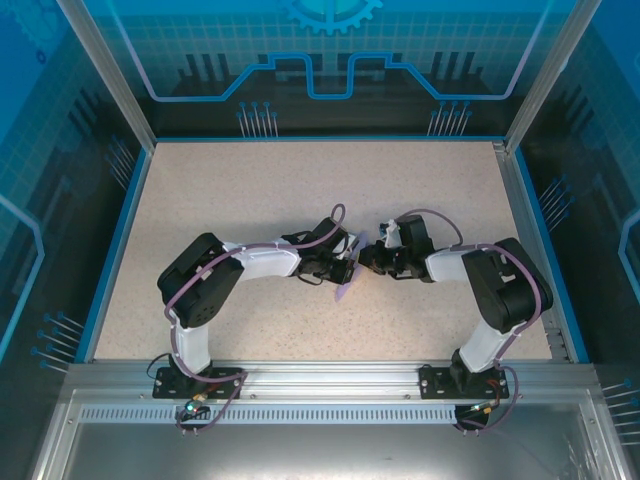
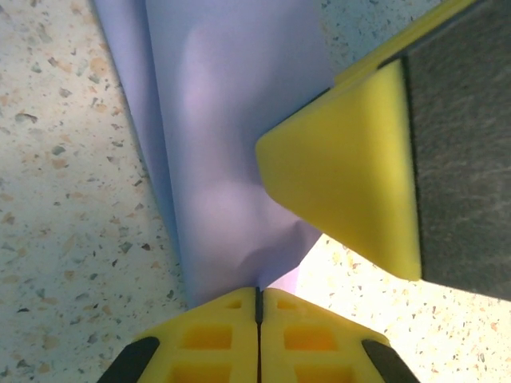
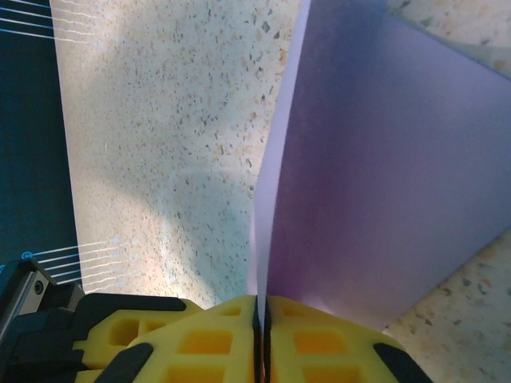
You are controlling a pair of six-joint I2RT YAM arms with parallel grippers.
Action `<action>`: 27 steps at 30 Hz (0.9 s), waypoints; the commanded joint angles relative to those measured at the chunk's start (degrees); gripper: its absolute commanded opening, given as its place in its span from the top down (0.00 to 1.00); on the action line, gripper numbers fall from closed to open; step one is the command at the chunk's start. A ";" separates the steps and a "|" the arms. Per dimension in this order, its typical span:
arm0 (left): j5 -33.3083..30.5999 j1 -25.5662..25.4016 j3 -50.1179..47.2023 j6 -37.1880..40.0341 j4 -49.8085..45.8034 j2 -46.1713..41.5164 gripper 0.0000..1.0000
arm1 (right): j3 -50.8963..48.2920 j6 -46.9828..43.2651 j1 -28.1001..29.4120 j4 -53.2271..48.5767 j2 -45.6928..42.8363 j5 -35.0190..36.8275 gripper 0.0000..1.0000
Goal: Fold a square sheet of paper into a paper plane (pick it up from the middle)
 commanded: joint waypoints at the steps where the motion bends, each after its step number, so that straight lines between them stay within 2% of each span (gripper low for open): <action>1: 1.40 -0.45 0.89 0.36 0.55 0.50 0.93 | 0.92 -1.60 -0.42 -2.50 0.53 -0.38 0.92; 4: 1.39 -0.43 1.01 0.44 0.19 0.29 0.90 | 1.15 -2.65 -0.49 -4.75 0.29 0.44 0.96; 13: 0.88 -0.78 -0.77 0.31 -1.82 -2.27 0.77 | 2.63 -4.76 -0.41 -7.64 0.85 2.12 0.99; 19: -3.13 -1.40 -1.74 1.09 -4.84 -4.02 0.66 | 2.99 -5.40 -0.45 -8.54 1.26 2.49 1.00; 27: -7.30 -2.81 -4.26 1.10 -7.64 -6.79 0.63 | 3.19 -5.47 -0.55 -8.53 2.01 2.55 1.00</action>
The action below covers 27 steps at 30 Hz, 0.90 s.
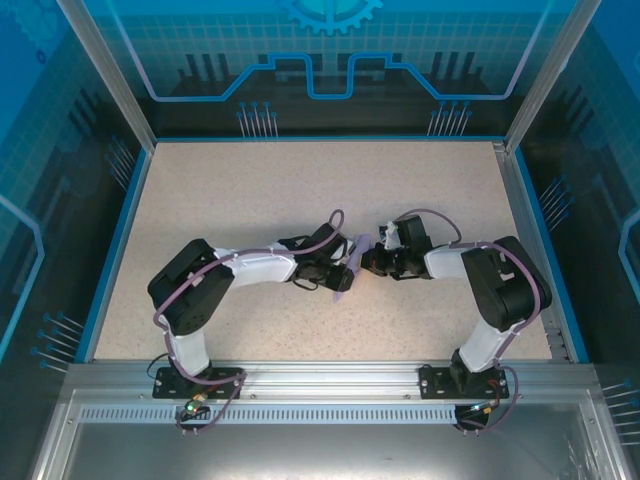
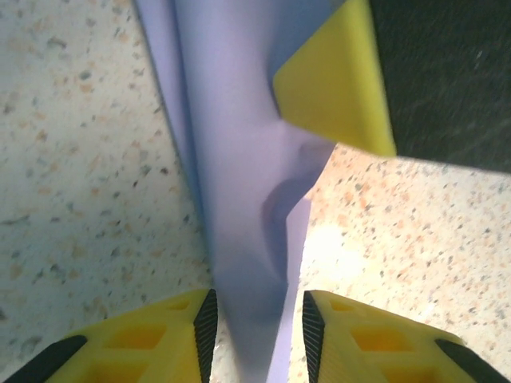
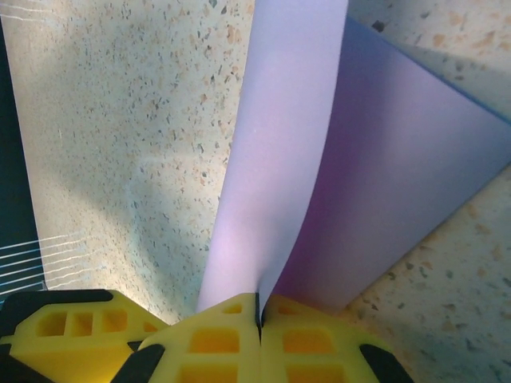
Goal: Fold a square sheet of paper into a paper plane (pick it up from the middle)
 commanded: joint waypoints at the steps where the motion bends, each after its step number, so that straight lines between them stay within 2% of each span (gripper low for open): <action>1: -3.20 -1.17 -1.88 0.47 -3.33 -2.77 0.63 | 1.11 -0.92 -0.59 -1.66 1.14 0.46 1.00; 8: -7.10 -2.86 -3.96 0.10 -4.39 -3.98 0.67 | 1.28 -1.00 -0.63 -1.70 1.34 0.30 1.00; 15: -10.21 -4.17 -4.05 1.01 -5.48 -2.83 0.77 | 1.35 -1.15 -0.68 -1.97 0.87 0.34 1.00; 27: -16.73 -6.34 -3.70 4.61 -7.95 -1.19 0.79 | 3.36 -2.39 -0.76 -3.96 0.46 0.56 1.00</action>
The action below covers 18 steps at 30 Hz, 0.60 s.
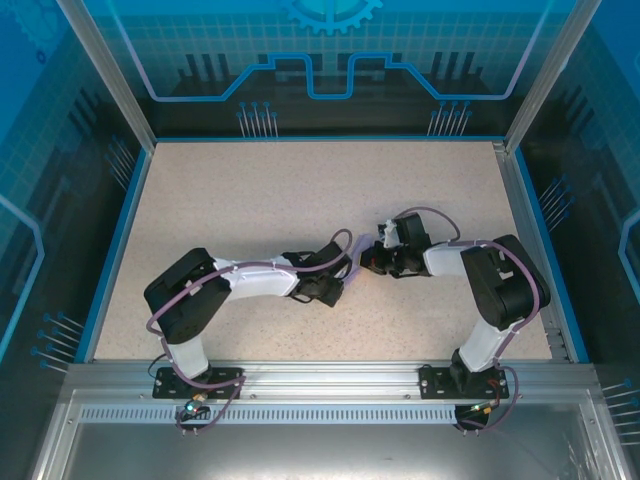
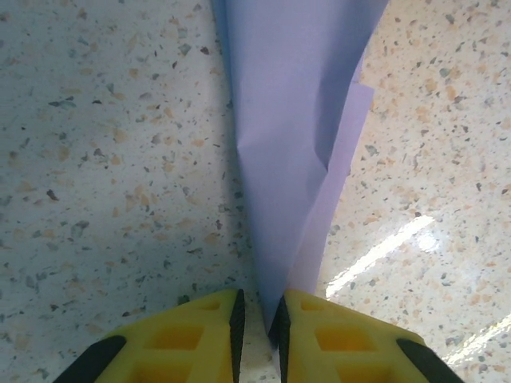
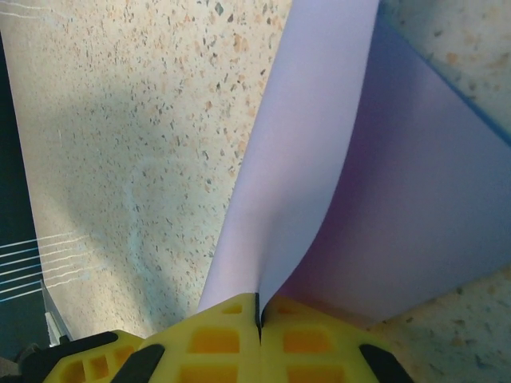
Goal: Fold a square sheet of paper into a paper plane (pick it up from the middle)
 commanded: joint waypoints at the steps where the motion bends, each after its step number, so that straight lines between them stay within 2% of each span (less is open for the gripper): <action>1: -3.65 -0.65 -0.40 2.80 -3.48 1.10 0.79 | 1.81 -1.74 -0.72 -2.28 0.02 0.62 1.00; 18: -5.85 -1.33 -0.12 6.28 -2.71 1.67 0.79 | 4.40 -6.36 -0.55 -8.36 2.00 3.63 1.00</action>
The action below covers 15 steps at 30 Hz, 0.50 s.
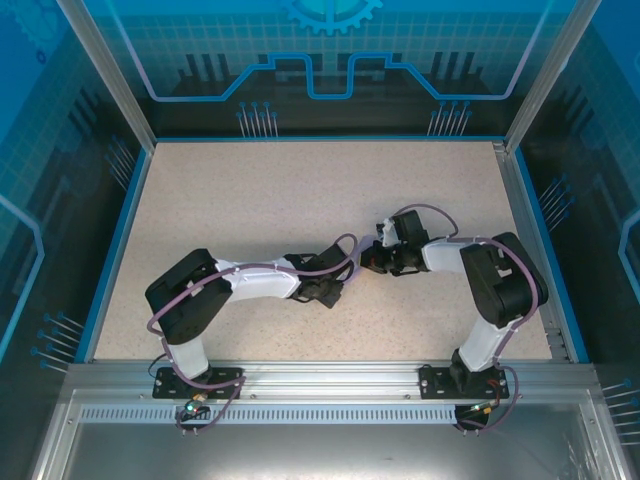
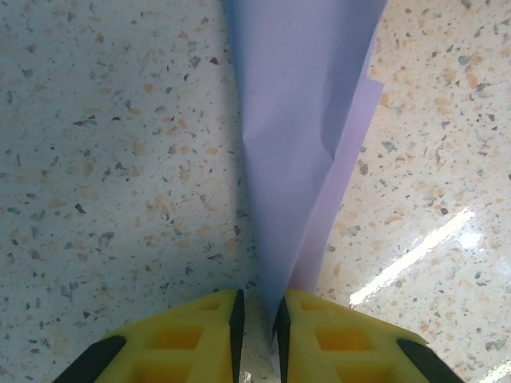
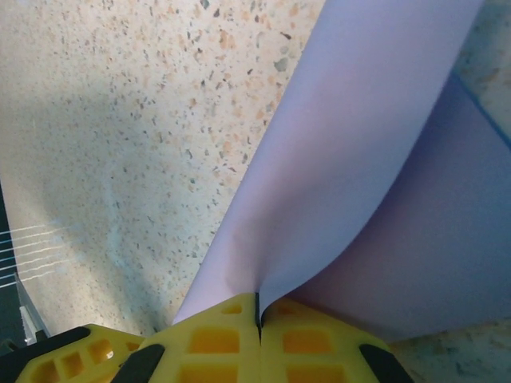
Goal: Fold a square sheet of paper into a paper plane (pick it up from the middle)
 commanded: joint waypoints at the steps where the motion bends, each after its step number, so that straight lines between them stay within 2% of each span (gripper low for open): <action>1: -2.12 -0.56 -0.24 2.34 -2.48 1.39 0.79 | 1.86 -2.71 -0.44 -3.20 0.88 2.75 1.00; 15: -3.61 -1.80 1.60 4.39 -2.83 1.79 0.76 | 4.10 -6.65 0.69 -9.10 1.60 7.80 1.00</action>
